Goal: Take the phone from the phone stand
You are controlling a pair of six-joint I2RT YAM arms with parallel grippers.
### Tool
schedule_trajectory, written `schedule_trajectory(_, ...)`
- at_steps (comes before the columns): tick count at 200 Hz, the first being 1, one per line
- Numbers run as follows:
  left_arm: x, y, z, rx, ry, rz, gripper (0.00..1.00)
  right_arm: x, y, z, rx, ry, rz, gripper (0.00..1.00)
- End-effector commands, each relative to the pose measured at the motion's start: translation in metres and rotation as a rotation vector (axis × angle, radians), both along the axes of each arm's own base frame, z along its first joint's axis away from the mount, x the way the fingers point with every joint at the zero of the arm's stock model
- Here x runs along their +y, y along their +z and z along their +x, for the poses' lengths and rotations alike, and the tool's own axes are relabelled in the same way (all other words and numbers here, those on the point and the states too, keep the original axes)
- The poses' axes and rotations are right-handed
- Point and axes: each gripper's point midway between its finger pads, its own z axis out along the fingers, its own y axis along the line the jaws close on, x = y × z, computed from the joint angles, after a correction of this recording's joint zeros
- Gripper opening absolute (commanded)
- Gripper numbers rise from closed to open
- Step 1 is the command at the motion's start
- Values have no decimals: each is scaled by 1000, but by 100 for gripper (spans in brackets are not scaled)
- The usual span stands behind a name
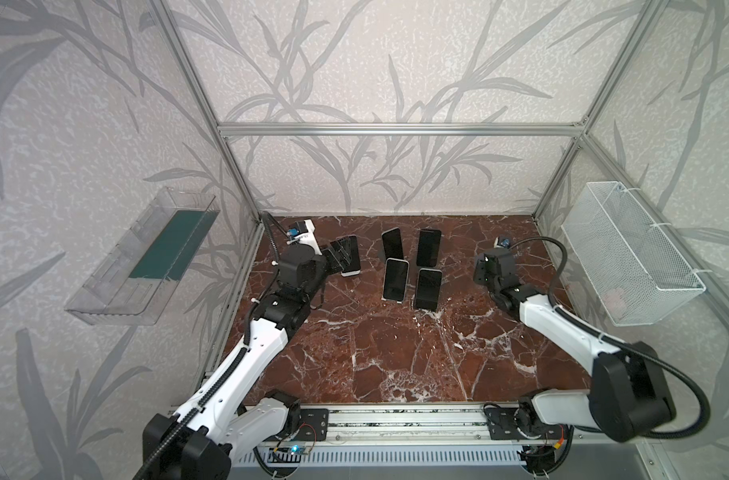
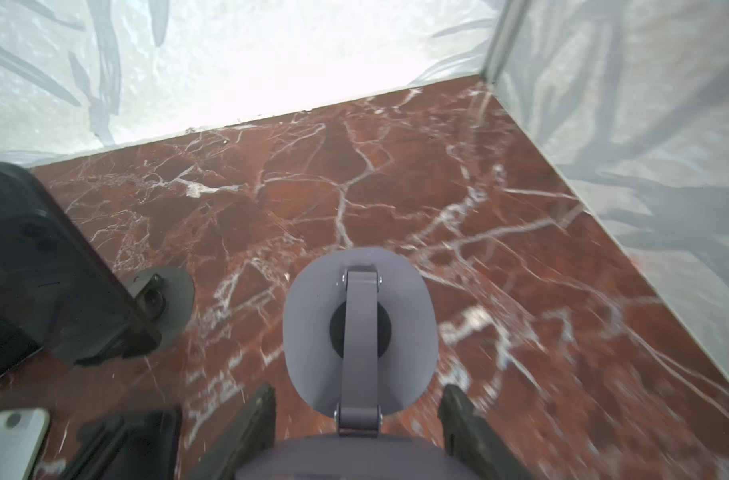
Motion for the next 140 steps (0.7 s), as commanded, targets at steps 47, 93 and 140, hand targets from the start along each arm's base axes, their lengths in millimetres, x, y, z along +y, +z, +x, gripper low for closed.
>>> schedule_trajectory(47, -7, 2, 0, -12, -16, -16, 75, 5, -58, 70, 174, 125, 44, 44)
schedule_trajectory(93, -13, -1, 0, -2, -35, -16, 75, 5, -81, 67, 291, 120, 111, 46)
schedule_trajectory(140, -15, 1, -2, -12, -40, 1, 75, 3, -80, 57, 363, 83, 143, 84)
